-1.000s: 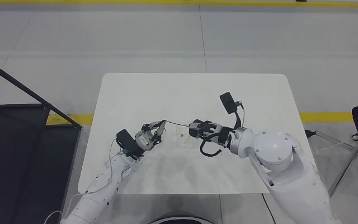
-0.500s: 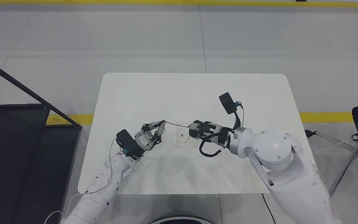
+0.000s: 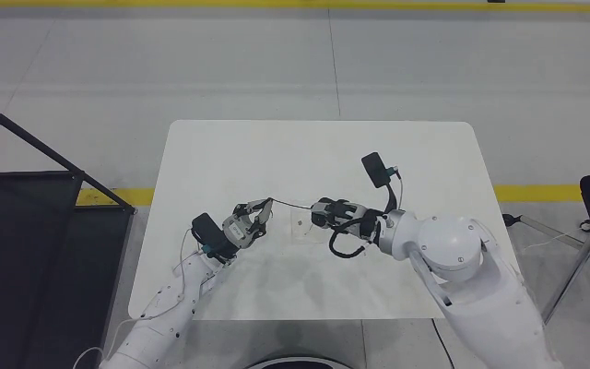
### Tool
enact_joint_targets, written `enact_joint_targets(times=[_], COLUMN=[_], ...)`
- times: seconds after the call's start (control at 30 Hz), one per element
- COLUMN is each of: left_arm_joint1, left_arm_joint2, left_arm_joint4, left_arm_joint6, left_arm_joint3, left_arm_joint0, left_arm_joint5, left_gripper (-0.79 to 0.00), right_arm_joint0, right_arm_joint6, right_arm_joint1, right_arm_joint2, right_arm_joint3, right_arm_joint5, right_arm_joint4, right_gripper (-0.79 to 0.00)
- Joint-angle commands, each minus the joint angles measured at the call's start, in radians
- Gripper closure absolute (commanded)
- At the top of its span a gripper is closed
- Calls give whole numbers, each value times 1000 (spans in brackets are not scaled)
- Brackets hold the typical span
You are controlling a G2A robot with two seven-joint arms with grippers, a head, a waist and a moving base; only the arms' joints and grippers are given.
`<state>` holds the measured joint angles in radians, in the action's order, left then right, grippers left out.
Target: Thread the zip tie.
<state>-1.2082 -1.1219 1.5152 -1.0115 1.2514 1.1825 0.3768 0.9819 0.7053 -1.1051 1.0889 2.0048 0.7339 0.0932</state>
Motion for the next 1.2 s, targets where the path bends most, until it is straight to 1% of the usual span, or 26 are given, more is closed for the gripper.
enact_joint_targets(times=[0.0,0.17,0.47,0.73,1.17], left_arm_joint1=[0,0,0,0,0], left_arm_joint2=[0,0,0,0,0], left_arm_joint4=[0,0,0,0,0], left_arm_joint6=[0,0,0,0,0], left_arm_joint3=[0,0,0,0,0], left_arm_joint0=[0,0,0,0,0], left_arm_joint5=[0,0,0,0,0], left_gripper=[0,0,0,0,0], right_arm_joint0=[-3,-10,-8,-7,54], right_arm_joint6=[-1,-3,-23,-19,-35], right_arm_joint1=[0,-1,-4,-2,10], right_arm_joint2=[-2,-9,-7,-11,-5], right_arm_joint3=[-2,-8,-12,-9,62], right_arm_joint5=[3,6,-18,-12,1], right_arm_joint4=[2,6,30,23,-26], right_gripper=[0,0,0,0,0])
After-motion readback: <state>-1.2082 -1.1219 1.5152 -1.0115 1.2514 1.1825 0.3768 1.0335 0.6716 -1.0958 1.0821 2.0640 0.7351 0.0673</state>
